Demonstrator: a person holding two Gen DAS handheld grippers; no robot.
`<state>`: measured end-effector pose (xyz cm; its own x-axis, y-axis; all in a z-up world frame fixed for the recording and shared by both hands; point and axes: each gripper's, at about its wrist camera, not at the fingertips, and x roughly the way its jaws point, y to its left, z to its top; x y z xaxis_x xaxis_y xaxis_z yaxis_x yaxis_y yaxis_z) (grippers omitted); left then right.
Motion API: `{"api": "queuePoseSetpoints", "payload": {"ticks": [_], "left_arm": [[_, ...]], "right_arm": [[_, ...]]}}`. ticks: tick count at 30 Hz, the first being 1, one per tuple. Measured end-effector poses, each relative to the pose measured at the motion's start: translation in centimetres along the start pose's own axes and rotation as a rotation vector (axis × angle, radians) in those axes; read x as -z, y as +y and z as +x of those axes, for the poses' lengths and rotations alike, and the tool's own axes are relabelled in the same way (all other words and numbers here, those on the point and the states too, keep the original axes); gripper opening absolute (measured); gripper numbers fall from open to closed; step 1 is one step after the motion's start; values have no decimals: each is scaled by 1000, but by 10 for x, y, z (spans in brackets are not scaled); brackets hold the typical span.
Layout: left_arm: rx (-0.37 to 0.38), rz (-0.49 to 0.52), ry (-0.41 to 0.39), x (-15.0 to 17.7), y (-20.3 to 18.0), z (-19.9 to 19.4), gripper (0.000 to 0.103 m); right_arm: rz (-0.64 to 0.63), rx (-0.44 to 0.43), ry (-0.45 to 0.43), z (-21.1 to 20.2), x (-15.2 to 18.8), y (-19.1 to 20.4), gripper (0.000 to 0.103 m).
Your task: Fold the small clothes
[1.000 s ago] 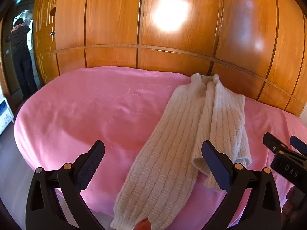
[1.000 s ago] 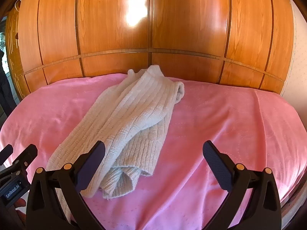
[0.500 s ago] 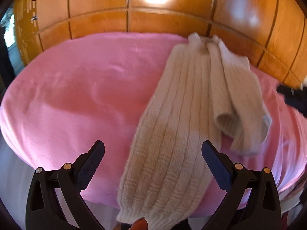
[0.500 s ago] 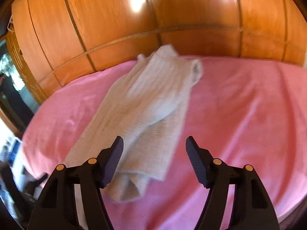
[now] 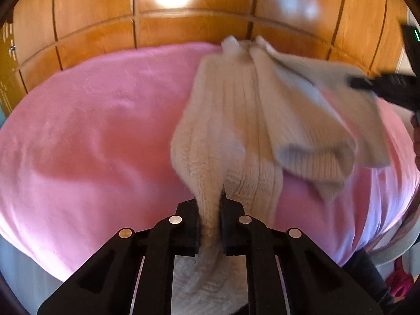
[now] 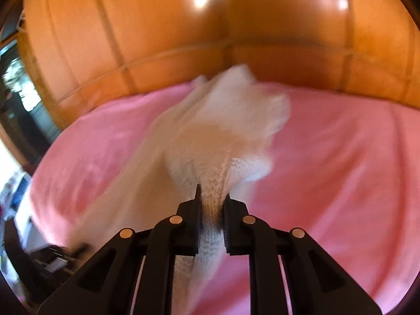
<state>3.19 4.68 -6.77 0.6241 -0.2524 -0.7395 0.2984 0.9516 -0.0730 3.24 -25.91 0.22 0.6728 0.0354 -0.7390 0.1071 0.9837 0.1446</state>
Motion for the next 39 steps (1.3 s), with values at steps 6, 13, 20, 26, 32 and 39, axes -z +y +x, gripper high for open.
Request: {"api": "queuePoseSetpoints", "payload": {"ticks": [6, 13, 20, 26, 32, 39], "left_arm": [[-75, -120, -153, -76, 63, -26, 10], [-302, -274, -207, -194, 142, 1, 10], [-449, -221, -231, -226, 130, 30, 80], [-243, -302, -180, -173, 122, 38, 82], [-26, -295, -43, -103, 76, 49, 71], [232, -342, 63, -57, 43, 52, 47]], "right_arm": [[111, 326, -66, -27, -42, -132, 11], [245, 573, 23, 10, -90, -250, 12], [207, 413, -7, 10, -76, -214, 71], [245, -190, 192, 52, -1, -108, 70], [283, -412, 300, 105, 36, -25, 25], [146, -337, 149, 24, -3, -34, 4]]}}
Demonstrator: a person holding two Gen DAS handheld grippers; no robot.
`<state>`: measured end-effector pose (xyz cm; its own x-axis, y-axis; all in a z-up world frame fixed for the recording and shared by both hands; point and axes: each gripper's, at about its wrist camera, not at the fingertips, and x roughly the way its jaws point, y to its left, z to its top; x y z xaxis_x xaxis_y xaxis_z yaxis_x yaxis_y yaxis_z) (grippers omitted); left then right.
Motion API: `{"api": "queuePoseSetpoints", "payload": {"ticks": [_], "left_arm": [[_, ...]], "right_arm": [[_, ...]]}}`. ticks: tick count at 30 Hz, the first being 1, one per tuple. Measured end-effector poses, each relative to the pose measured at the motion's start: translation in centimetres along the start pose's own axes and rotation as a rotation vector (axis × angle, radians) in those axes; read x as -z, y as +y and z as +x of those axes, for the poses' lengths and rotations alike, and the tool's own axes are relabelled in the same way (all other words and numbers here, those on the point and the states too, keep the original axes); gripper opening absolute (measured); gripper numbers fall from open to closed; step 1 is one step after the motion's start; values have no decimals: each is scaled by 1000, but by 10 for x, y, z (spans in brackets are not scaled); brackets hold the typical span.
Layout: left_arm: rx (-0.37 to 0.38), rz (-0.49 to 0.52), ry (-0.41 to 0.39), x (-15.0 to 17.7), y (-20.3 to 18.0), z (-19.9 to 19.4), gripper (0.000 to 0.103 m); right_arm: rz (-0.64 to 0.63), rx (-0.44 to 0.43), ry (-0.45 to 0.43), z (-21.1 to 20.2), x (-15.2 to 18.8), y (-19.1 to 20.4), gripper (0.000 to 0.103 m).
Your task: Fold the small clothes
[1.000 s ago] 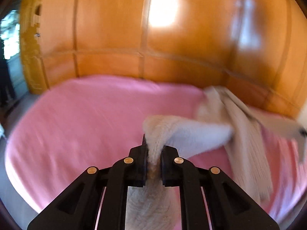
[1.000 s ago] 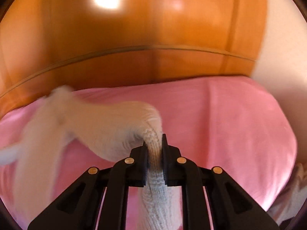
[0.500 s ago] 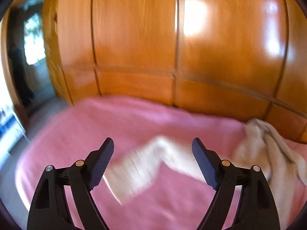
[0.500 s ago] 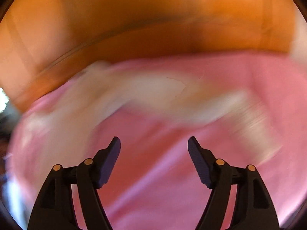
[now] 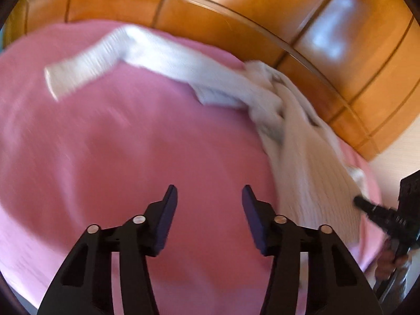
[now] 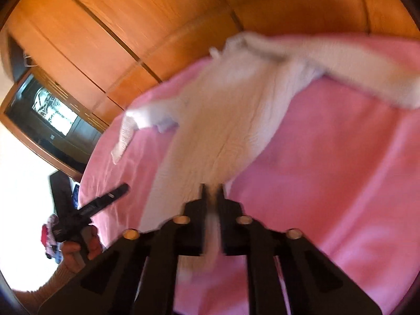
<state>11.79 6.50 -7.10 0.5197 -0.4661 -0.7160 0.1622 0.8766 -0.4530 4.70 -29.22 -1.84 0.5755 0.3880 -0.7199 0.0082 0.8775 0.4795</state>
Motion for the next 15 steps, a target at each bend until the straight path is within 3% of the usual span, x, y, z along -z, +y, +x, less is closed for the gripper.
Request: {"api": "queuePoseSetpoints", "payload": {"ticks": [3, 4, 6, 8, 10, 12, 13, 14, 15], "left_arm": [[91, -17, 20, 10, -11, 2, 46], [114, -11, 29, 13, -18, 6, 46], [94, 7, 39, 15, -31, 18, 46], [131, -13, 56, 14, -41, 27, 46], [154, -33, 89, 13, -50, 37, 46], [169, -13, 117, 16, -64, 49, 46], [158, 1, 137, 18, -70, 58, 46], [148, 5, 147, 19, -71, 65, 46], [143, 5, 147, 20, -74, 70, 46]], "right_arm": [[-48, 109, -70, -47, 10, -2, 3], [-57, 184, -84, -54, 12, -6, 0], [-28, 260, -100, -68, 17, -22, 0], [-26, 337, -109, -77, 24, -29, 0], [18, 323, -108, -85, 31, -47, 0], [56, 289, -124, -92, 36, -56, 18], [84, 259, -132, -91, 36, -60, 49], [108, 230, -137, -87, 38, -62, 58], [120, 207, -137, -89, 41, -62, 58]]}}
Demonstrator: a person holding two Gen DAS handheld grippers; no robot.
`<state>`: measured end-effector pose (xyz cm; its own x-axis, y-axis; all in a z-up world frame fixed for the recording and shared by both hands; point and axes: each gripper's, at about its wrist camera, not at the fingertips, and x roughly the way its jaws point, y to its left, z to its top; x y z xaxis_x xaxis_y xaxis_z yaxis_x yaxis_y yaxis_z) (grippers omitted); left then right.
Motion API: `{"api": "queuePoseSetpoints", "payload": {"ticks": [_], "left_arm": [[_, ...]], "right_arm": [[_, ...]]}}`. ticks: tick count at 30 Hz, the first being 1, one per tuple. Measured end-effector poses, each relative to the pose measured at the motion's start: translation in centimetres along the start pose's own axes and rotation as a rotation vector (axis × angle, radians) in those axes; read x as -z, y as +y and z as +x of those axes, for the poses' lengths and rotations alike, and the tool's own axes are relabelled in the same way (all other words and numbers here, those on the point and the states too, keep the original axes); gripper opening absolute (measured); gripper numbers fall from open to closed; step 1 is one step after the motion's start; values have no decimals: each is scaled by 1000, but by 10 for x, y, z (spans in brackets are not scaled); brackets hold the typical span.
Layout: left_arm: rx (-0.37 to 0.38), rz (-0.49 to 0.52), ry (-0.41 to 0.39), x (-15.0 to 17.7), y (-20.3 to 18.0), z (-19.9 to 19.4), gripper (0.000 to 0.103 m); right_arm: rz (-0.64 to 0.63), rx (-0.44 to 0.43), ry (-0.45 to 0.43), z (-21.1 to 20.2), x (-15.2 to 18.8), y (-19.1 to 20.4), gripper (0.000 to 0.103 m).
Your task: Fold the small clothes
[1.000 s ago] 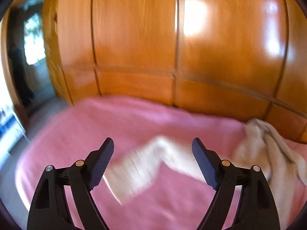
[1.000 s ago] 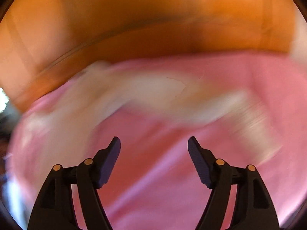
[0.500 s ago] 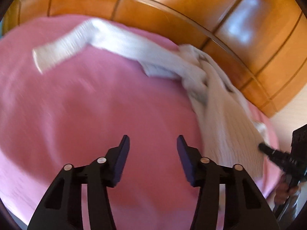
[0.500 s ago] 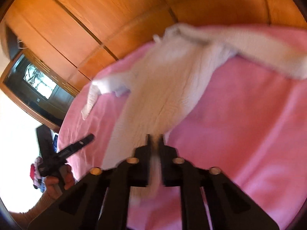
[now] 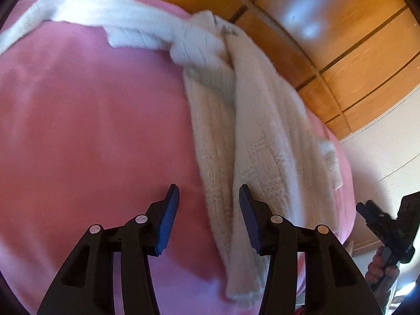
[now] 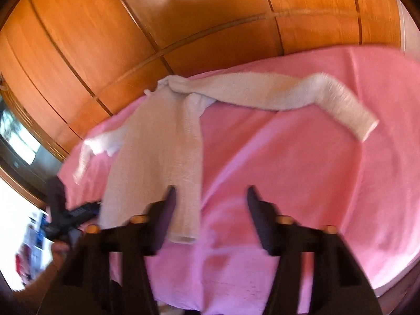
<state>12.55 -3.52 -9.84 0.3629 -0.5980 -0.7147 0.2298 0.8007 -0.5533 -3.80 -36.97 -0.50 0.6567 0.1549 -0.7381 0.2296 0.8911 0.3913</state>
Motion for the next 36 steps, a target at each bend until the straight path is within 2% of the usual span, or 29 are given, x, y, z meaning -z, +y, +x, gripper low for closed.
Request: {"api": "queuePoseSetpoints", "payload": {"ticks": [2, 3, 4, 6, 7, 8, 10, 12, 16, 19, 21, 23, 26, 27, 28, 30, 32, 35, 36], "left_arm": [[26, -29, -5, -2, -1, 1, 46], [53, -54, 1, -2, 1, 0, 42], [100, -87, 14, -4, 3, 3, 37], [137, -112, 37, -8, 4, 8, 12], [130, -107, 36, -12, 5, 11, 7], [125, -104, 34, -13, 4, 11, 5], [121, -81, 6, -16, 1, 0, 4], [116, -42, -26, -17, -12, -13, 3], [109, 89, -134, -25, -26, -91, 3], [93, 159, -194, -20, -28, -157, 3], [41, 199, -199, -7, -22, -188, 3], [-47, 213, -168, 14, -7, -205, 3], [-287, 206, -107, 38, 24, -183, 3], [-350, 186, -77, 45, 37, -173, 3], [-375, 145, -28, 54, 53, -161, 3], [-401, 88, -9, 67, 70, -150, 3], [-405, 57, -11, 71, 72, -149, 3], [-380, 34, -73, 72, 65, -158, 3], [-372, 47, -101, 72, 61, -161, 3]], "right_arm": [[16, -66, 34, 22, 2, 5, 58], [13, -83, 54, 36, 2, 9, 58], [7, -100, 73, 44, 2, 11, 58], [-10, -107, 120, 70, 4, 16, 55], [-17, -95, 163, 89, 6, 19, 43], [-17, -86, 193, 100, 8, 19, 17], [-39, -59, 210, 108, 10, 24, 12], [-86, -79, 164, 84, 5, 35, 10], [-213, -104, 31, 7, -7, 61, 8], [-326, -120, -14, -46, -2, 77, 6], [-401, -115, 8, -64, 12, 86, 6], [-459, -110, 123, -59, 42, 92, 6], [-413, -156, 267, -33, 77, 87, 9], [-397, -173, 294, -26, 83, 84, 13], [-369, -179, 313, -18, 88, 79, 29], [-319, -148, 287, -14, 83, 67, 51], [-261, -86, 235, -10, 66, 48, 51], [-201, 85, 130, -1, 33, 17, 51], [-201, 171, 90, 0, 24, 6, 50]]}}
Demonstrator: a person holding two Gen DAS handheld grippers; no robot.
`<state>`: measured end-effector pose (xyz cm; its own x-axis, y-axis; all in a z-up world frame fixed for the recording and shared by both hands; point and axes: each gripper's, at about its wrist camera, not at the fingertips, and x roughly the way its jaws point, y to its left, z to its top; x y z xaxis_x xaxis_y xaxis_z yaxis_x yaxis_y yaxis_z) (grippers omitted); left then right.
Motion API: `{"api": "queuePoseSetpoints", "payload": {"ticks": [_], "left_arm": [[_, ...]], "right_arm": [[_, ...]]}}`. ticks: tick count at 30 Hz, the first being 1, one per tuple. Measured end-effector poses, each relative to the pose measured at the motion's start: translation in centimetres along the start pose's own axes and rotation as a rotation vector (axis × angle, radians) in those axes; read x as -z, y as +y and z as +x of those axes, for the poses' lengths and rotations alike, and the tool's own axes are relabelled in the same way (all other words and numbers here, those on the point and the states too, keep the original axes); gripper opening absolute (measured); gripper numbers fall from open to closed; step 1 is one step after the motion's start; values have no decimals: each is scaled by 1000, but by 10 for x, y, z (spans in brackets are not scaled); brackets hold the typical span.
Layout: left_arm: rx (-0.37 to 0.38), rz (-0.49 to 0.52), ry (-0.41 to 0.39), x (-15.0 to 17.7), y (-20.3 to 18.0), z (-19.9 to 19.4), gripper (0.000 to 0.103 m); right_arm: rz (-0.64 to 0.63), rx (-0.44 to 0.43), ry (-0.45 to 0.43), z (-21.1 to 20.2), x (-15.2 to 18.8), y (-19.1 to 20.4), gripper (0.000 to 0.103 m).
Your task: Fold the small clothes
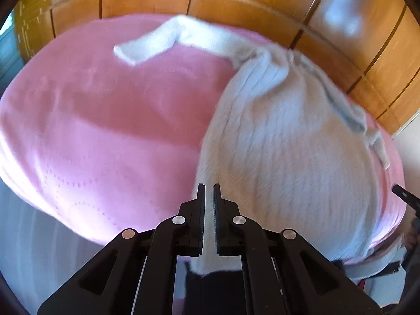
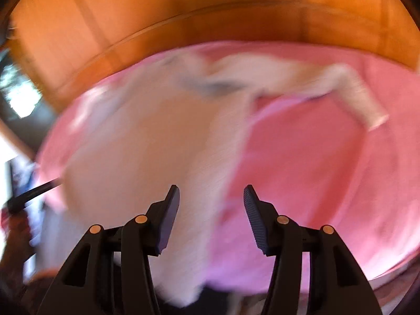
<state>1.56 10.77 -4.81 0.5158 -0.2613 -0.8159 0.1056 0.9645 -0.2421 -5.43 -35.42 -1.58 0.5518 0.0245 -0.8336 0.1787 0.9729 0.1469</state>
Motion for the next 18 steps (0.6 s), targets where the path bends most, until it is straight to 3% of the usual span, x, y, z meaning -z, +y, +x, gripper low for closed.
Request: {"api": "queuePoseSetpoints", "payload": {"ticks": [2, 4, 5, 6, 9, 11, 14, 15, 16, 17, 18], "left_arm": [[9, 26, -41, -8, -17, -1, 3], [32, 84, -62, -10, -38, 1, 22], [43, 108, -72, -10, -49, 3, 42], [56, 125, -79, -11, -57, 5, 50], [133, 181, -43, -18, -94, 25, 50], [178, 229, -27, -20, -122, 39, 50], [226, 311, 2, -22, -165, 59, 50], [245, 331, 12, -23, -179, 66, 50], [271, 360, 30, -26, -194, 75, 50], [290, 393, 45, -28, -206, 84, 50], [299, 424, 55, -29, -219, 91, 50]], "right_arm": [[11, 167, -35, 11, -12, -24, 50], [66, 321, -58, 25, -27, -59, 50], [89, 353, -66, 29, -32, -74, 50], [95, 399, -68, 35, -37, -90, 50], [57, 529, -53, 59, -53, -120, 53], [68, 525, -39, 75, -64, -144, 64], [49, 549, -25, 94, -75, -161, 65], [53, 524, -5, 105, -80, -169, 62], [47, 528, 5, 104, -79, -176, 41], [31, 550, 17, 105, -83, -181, 8], [40, 543, 12, 101, -86, -183, 7]]}}
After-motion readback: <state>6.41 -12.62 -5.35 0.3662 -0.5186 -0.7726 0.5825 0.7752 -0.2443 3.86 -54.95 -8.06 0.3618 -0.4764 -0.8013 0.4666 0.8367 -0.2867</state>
